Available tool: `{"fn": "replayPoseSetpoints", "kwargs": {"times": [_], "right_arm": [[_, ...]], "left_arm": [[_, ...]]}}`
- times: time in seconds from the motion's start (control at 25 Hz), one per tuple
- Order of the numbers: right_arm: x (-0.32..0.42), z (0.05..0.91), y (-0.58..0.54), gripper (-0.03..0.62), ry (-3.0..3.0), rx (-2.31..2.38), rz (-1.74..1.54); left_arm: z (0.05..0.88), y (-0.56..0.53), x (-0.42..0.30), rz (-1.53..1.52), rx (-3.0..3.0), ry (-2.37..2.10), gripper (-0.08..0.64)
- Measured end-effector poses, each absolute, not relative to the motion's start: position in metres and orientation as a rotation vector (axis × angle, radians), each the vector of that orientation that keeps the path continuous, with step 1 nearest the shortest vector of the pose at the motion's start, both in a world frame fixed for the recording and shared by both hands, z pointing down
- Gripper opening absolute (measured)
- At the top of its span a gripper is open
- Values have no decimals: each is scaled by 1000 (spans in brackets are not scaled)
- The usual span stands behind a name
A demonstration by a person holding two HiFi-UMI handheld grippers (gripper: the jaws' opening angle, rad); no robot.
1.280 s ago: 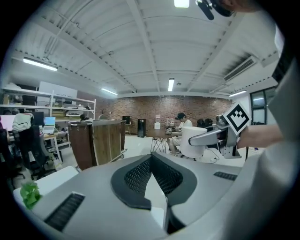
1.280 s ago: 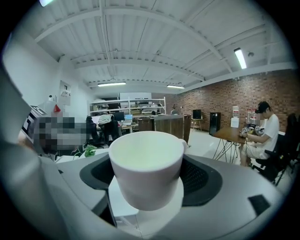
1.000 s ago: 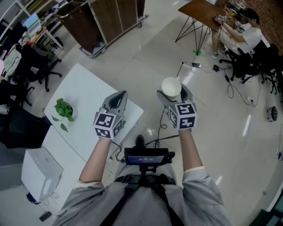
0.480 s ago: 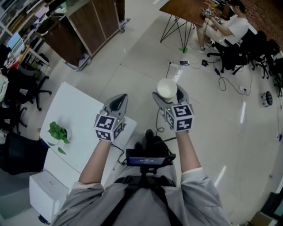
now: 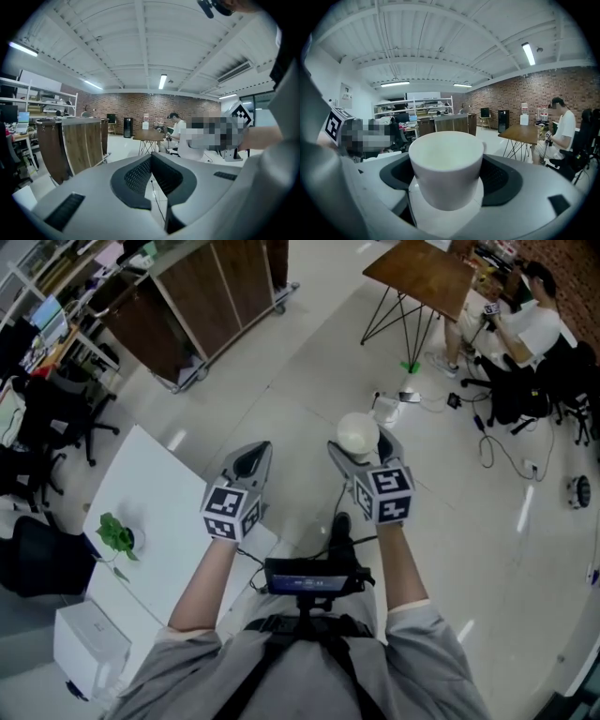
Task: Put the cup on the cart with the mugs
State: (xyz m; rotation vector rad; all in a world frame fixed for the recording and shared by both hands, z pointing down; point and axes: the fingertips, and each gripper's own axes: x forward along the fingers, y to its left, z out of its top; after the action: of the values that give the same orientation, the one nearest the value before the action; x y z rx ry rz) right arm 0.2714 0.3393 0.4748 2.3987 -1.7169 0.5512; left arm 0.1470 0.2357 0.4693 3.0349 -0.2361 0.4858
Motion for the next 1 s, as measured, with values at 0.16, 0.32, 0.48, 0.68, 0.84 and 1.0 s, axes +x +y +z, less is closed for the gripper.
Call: {"fn": "replayPoseSetpoints", "kwargs": {"times": [0.16,0.32,0.48,0.68,0.84,1.0], "right_arm": [[329,476,324,428,-1793,2336,543],[366,475,309,428,-1865,2253,547],[400,465,289,428,-1951,2199,517],[425,467,261,428,-2016,2121,490],[440,461,225,428,-2075,2069,504],[453,462,184,428,-2123,1997,491]], "left_arm": [[474,221,204,495,3022,-330,0],[473,215,243,495,2998,-404,0],[469,204,280,507,2996,-475,0],[465,184,307,516,2993,-534,0],[460,154,323,513,2984,-589,0],[461,114,332,491,2957,-665,0]]}}
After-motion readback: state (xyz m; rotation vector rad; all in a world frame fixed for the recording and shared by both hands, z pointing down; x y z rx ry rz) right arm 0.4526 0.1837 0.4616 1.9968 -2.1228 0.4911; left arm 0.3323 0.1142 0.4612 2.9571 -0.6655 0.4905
